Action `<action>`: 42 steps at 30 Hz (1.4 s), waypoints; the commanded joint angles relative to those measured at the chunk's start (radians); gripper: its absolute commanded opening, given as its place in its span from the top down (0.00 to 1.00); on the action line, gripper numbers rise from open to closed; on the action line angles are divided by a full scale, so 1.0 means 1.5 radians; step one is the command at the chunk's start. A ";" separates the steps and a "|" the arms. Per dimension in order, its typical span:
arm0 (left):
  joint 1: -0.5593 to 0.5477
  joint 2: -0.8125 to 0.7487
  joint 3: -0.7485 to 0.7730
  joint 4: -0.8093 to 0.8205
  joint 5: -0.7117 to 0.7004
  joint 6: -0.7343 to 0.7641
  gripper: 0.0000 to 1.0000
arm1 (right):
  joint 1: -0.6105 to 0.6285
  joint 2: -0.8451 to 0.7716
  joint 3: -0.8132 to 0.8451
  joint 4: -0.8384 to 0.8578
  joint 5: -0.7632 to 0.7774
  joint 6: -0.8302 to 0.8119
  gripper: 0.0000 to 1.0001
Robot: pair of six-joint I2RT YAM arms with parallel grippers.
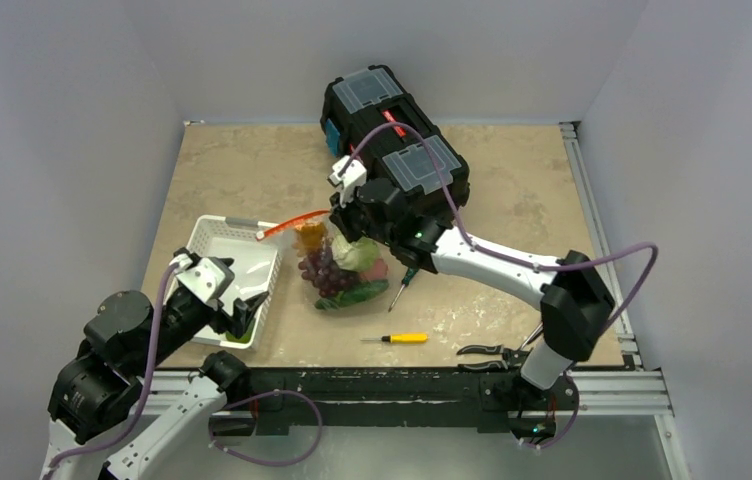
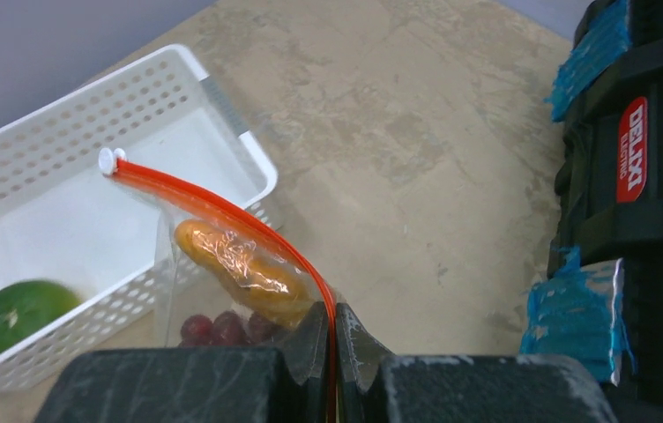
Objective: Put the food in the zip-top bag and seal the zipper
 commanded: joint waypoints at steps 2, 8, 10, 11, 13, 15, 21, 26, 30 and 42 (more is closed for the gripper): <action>0.000 -0.011 0.002 0.022 0.001 -0.044 0.20 | -0.001 0.094 0.110 -0.029 0.145 0.015 1.00; 0.000 -0.032 -0.003 0.006 -0.009 -0.056 0.20 | 0.000 0.152 0.179 -0.103 0.262 0.010 0.85; 0.000 -0.039 -0.007 0.008 -0.012 -0.056 0.20 | 0.000 0.150 0.175 -0.094 0.247 0.002 0.70; 0.000 -0.040 -0.008 0.008 -0.014 -0.057 0.20 | 0.001 0.144 0.172 -0.085 0.235 -0.004 0.62; 0.000 -0.040 -0.006 0.007 -0.014 -0.056 0.19 | 0.004 0.137 0.175 -0.083 0.217 -0.009 0.51; 0.000 -0.038 -0.003 0.007 -0.016 -0.057 0.19 | 0.010 0.128 0.185 -0.089 0.217 -0.016 0.44; 0.000 -0.042 -0.002 0.021 -0.023 -0.076 0.17 | 0.017 0.072 0.211 -0.126 0.203 -0.027 0.27; 0.001 -0.047 -0.001 0.044 -0.056 -0.084 0.16 | 0.017 -0.016 0.194 -0.138 0.190 -0.029 0.13; 0.001 -0.051 0.010 0.060 -0.085 -0.088 0.15 | 0.016 -0.082 0.181 -0.156 0.190 -0.035 0.06; 0.000 -0.086 0.027 0.146 -0.225 -0.171 0.04 | 0.014 -0.373 0.035 -0.153 0.396 -0.040 0.01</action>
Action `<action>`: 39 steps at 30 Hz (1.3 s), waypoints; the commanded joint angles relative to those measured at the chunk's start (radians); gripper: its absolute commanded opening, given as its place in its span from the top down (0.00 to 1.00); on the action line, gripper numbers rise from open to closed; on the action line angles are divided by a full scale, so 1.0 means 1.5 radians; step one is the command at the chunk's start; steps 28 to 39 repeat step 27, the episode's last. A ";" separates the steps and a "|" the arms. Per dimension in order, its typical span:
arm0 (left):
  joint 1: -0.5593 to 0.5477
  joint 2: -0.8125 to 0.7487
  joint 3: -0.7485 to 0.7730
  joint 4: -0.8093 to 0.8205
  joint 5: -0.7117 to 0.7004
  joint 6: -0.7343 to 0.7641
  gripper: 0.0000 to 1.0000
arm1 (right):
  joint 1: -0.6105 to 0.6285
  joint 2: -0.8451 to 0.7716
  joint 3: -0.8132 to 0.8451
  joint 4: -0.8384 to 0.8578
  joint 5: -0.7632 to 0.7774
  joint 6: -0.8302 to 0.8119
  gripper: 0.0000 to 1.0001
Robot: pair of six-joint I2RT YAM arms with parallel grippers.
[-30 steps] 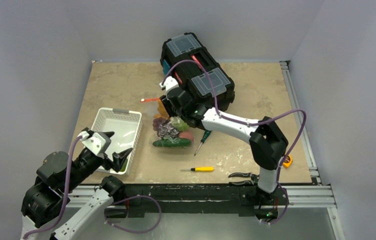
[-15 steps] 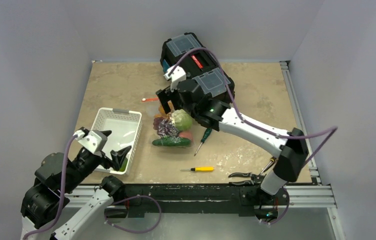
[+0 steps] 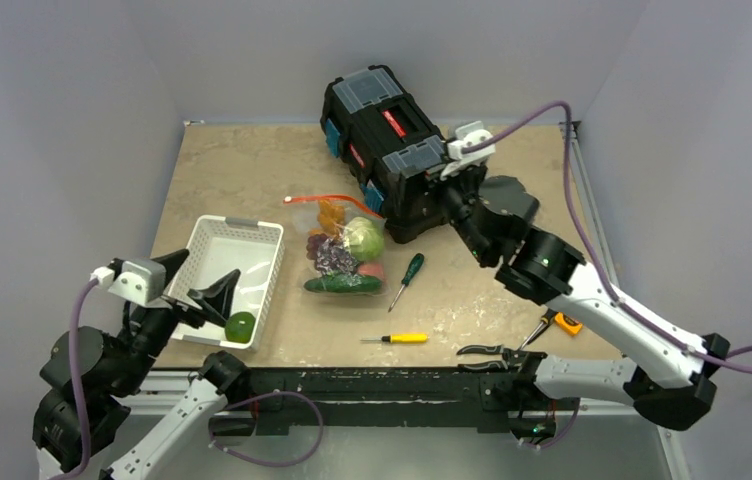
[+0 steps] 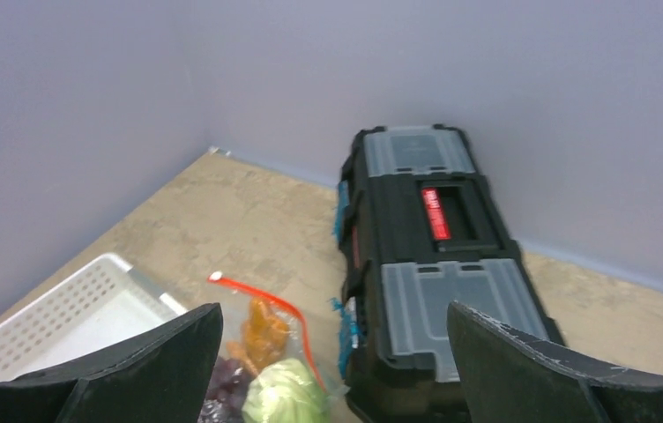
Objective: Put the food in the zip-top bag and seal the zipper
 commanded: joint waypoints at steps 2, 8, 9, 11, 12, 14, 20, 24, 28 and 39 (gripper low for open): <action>0.000 -0.019 0.031 0.075 -0.078 -0.041 0.03 | -0.003 -0.118 -0.053 0.001 0.180 -0.032 0.01; 0.001 -0.039 0.038 0.117 -0.101 -0.016 0.00 | -0.003 -0.207 -0.064 0.030 0.286 -0.090 0.01; 0.001 -0.041 0.038 0.122 -0.106 -0.010 0.00 | -0.003 -0.218 -0.063 0.030 0.286 -0.092 0.01; 0.000 -0.043 0.039 0.126 -0.110 0.003 0.00 | -0.003 -0.226 -0.062 0.030 0.296 -0.091 0.01; 0.000 -0.043 0.039 0.126 -0.112 0.006 0.00 | -0.003 -0.228 -0.063 0.028 0.300 -0.089 0.01; 0.000 -0.043 0.038 0.124 -0.113 0.007 0.00 | -0.003 -0.230 -0.066 0.026 0.313 -0.086 0.01; 0.001 -0.042 0.033 0.110 -0.112 0.008 0.00 | -0.003 -0.232 -0.078 0.032 0.329 -0.067 0.01; 0.001 -0.041 0.031 0.112 -0.111 0.014 0.00 | -0.002 -0.244 -0.114 0.086 0.320 -0.073 0.01; 0.000 -0.040 0.027 0.113 -0.109 0.015 0.00 | -0.001 -0.230 -0.124 0.119 0.365 -0.077 0.01; 0.000 -0.040 0.027 0.113 -0.109 0.015 0.00 | -0.001 -0.230 -0.124 0.119 0.365 -0.077 0.01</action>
